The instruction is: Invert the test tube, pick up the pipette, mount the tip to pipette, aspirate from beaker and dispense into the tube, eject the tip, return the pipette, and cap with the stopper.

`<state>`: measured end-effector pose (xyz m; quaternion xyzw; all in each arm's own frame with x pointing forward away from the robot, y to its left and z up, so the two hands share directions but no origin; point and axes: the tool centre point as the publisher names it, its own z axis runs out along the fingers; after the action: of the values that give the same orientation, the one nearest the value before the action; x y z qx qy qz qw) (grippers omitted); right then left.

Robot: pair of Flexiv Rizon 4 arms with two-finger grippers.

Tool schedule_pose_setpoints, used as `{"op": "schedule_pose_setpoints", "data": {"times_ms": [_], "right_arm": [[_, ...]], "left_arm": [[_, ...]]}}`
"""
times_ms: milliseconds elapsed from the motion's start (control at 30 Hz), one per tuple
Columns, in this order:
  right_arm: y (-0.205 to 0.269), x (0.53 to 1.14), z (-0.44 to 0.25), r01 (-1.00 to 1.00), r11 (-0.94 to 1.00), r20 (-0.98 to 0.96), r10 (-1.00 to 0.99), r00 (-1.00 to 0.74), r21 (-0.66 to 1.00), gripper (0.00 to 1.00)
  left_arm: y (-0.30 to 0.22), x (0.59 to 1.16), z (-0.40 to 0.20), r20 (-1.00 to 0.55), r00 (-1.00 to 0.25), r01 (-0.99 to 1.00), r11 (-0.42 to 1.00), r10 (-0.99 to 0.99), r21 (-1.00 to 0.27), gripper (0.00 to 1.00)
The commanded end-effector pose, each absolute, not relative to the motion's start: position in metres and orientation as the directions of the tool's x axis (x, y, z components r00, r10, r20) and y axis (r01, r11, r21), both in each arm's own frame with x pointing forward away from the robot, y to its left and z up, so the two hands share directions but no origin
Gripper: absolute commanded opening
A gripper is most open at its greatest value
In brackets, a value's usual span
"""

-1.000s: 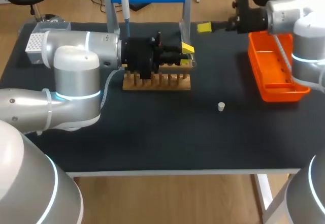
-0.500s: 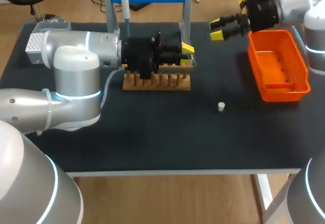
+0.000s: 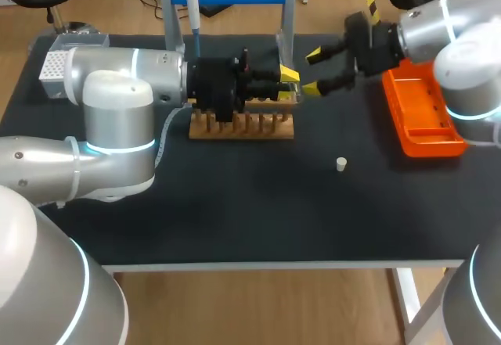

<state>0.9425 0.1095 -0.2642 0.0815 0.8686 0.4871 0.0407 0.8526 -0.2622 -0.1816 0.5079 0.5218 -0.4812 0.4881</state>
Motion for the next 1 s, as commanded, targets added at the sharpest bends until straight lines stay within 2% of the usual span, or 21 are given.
{"op": "schedule_pose_setpoints", "data": {"times_ms": [33,467,1000], "right_arm": [[0.120,0.932,-0.274,0.136,0.512,-0.012,0.274,-0.962,0.848,1.00],[0.125,0.921,-0.301,0.200,0.483,0.009,0.370,-0.929,0.852,1.00],[0.131,0.920,-0.331,0.184,0.508,-0.014,0.362,-0.932,0.841,1.00]], "left_arm": [[-0.262,0.854,-0.181,-0.998,-0.007,1.000,0.018,0.063,-0.006,0.00],[-0.262,0.854,-0.181,-0.998,-0.007,1.000,0.018,0.063,-0.006,0.00],[-0.262,0.854,-0.181,-0.998,-0.007,1.000,0.018,0.063,-0.006,0.00]]}}
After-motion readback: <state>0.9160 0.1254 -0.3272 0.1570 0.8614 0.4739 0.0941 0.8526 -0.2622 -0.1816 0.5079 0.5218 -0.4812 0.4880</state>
